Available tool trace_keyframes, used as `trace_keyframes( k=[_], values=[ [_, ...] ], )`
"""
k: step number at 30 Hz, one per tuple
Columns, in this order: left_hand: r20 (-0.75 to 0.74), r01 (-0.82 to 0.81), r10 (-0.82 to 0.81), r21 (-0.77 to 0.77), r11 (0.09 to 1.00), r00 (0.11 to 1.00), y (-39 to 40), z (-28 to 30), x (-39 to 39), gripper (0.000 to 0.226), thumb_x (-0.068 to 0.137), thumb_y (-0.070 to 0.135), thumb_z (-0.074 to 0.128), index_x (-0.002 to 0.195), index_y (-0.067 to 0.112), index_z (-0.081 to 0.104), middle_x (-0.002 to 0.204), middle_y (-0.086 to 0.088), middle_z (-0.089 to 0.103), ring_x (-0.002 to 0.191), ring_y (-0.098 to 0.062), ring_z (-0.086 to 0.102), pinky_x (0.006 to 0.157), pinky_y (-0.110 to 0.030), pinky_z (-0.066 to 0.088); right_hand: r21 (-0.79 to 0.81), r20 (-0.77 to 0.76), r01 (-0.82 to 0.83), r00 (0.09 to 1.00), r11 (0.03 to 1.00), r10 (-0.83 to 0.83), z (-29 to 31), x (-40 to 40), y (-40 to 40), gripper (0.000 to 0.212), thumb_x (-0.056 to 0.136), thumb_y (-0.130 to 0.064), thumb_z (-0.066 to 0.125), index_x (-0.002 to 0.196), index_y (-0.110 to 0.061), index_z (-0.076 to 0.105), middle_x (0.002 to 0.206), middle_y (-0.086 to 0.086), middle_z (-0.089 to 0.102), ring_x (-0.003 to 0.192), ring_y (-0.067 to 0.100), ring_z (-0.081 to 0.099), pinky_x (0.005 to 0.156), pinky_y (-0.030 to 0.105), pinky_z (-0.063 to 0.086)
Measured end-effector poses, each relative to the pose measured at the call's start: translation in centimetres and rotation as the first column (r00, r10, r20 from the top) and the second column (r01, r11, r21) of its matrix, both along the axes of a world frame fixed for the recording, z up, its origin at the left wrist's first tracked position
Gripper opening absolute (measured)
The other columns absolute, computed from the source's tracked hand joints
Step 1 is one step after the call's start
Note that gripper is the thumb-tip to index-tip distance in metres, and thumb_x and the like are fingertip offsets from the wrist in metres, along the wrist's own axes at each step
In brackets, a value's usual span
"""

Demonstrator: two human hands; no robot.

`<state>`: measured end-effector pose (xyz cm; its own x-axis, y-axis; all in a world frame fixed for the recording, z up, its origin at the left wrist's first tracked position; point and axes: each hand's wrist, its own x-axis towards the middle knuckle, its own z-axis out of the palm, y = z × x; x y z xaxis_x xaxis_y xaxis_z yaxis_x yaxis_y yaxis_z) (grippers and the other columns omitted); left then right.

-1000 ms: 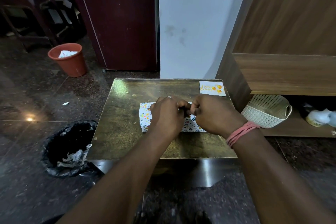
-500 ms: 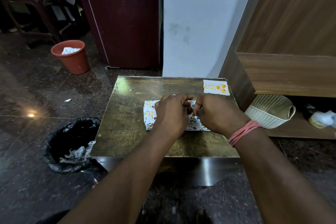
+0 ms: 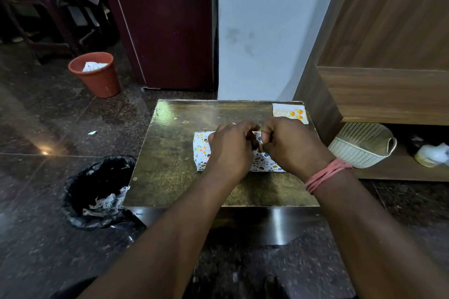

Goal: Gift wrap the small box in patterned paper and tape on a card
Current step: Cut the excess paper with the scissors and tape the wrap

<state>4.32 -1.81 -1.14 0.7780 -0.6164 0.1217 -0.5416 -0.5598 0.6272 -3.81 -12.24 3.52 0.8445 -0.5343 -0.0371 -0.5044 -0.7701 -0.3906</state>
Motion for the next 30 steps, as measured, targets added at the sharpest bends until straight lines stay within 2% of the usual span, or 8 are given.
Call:
trace_keyframes(
  k=[3,10,17,20,23,26,28,30],
  values=[
    [-0.006,0.012,-0.013,-0.021,1.000,1.000,0.2,0.1,0.0,0.038,0.098,0.011,0.059,0.126,0.036,0.067,0.105,0.011,0.072,0.120,-0.021,0.052,0.089,-0.032,0.028,0.060,0.041,0.005,0.999,0.998,-0.007,-0.2,-0.4,0.1,0.028,0.087,-0.005,0.068,0.069,-0.025,0.062,0.068,-0.013,0.061,0.064,-0.004,0.052,0.051,0.005,0.037],
    [-0.013,0.002,-0.002,-0.037,0.999,1.000,0.0,-0.1,0.2,0.034,0.098,0.013,0.060,0.122,0.036,0.068,0.101,0.012,0.073,0.118,-0.020,0.054,0.088,-0.031,0.026,0.045,0.029,-0.013,1.000,0.999,0.012,-0.2,-0.5,0.0,0.004,0.085,-0.019,0.080,0.088,-0.022,0.078,0.088,0.000,0.074,0.085,0.016,0.066,0.056,0.012,0.035],
    [-0.072,0.048,-0.053,-0.067,0.997,0.996,0.4,-0.1,0.4,0.038,0.097,0.007,0.057,0.117,0.036,0.070,0.087,0.013,0.069,0.106,-0.015,0.054,0.093,-0.035,0.039,0.102,0.079,0.021,0.996,0.995,-0.029,-1.0,-1.2,-0.3,0.024,0.079,-0.024,0.086,0.102,-0.025,0.079,0.096,-0.004,0.071,0.084,0.013,0.062,0.068,0.022,0.045],
    [-0.273,0.005,-0.072,-0.240,0.971,0.959,1.2,0.9,0.9,0.043,0.099,-0.001,0.051,0.113,0.034,0.072,0.096,0.014,0.068,0.095,-0.009,0.063,0.079,-0.025,0.051,0.179,0.077,-0.038,0.997,0.983,0.025,-0.8,-1.9,-1.5,0.034,0.070,-0.029,0.092,0.099,-0.030,0.072,0.096,-0.009,0.058,0.082,0.006,0.053,0.065,0.021,0.039],
    [-0.306,-0.236,0.125,-0.360,0.903,0.944,2.5,2.7,1.8,0.045,0.096,-0.005,0.051,0.117,0.029,0.071,0.104,0.010,0.067,0.072,-0.008,0.063,0.053,-0.019,0.047,0.307,0.229,0.042,0.966,0.951,-0.117,-1.2,-2.1,-3.2,0.023,0.075,-0.024,0.089,0.086,-0.024,0.068,0.083,-0.006,0.057,0.070,0.009,0.055,0.066,0.029,0.044],
    [-0.440,-0.492,0.341,-0.296,0.819,0.831,4.7,2.8,3.2,0.048,0.086,0.012,0.072,0.131,0.022,0.059,0.115,0.002,0.062,0.086,-0.017,0.065,0.063,-0.030,0.052,0.489,0.216,0.176,0.925,0.854,-0.313,-1.5,-2.1,-4.3,0.026,0.080,-0.030,0.085,0.093,-0.017,0.065,0.085,0.002,0.066,0.075,0.018,0.065,0.073,0.037,0.052],
    [-0.715,-0.498,0.215,-0.210,0.841,0.665,6.1,2.4,3.2,0.050,0.083,0.018,0.080,0.127,0.007,0.059,0.117,-0.010,0.070,0.086,-0.018,0.067,0.063,-0.028,0.049,0.549,0.090,0.223,0.942,0.806,-0.322,-2.1,-2.0,-4.5,0.041,0.079,-0.036,0.085,0.103,-0.007,0.068,0.092,0.008,0.071,0.081,0.024,0.068,0.074,0.034,0.050],
    [-0.838,-0.438,0.141,-0.125,0.890,0.527,6.7,2.3,2.7,0.025,0.090,0.017,0.076,0.110,0.008,0.064,0.104,-0.008,0.075,0.070,-0.009,0.063,0.057,-0.023,0.041,0.621,0.027,0.267,0.932,0.737,-0.361,-2.7,-1.7,-4.5,0.068,0.071,-0.041,0.089,0.112,0.007,0.063,0.098,0.016,0.071,0.087,0.030,0.068,0.079,0.039,0.052]
  ],
)
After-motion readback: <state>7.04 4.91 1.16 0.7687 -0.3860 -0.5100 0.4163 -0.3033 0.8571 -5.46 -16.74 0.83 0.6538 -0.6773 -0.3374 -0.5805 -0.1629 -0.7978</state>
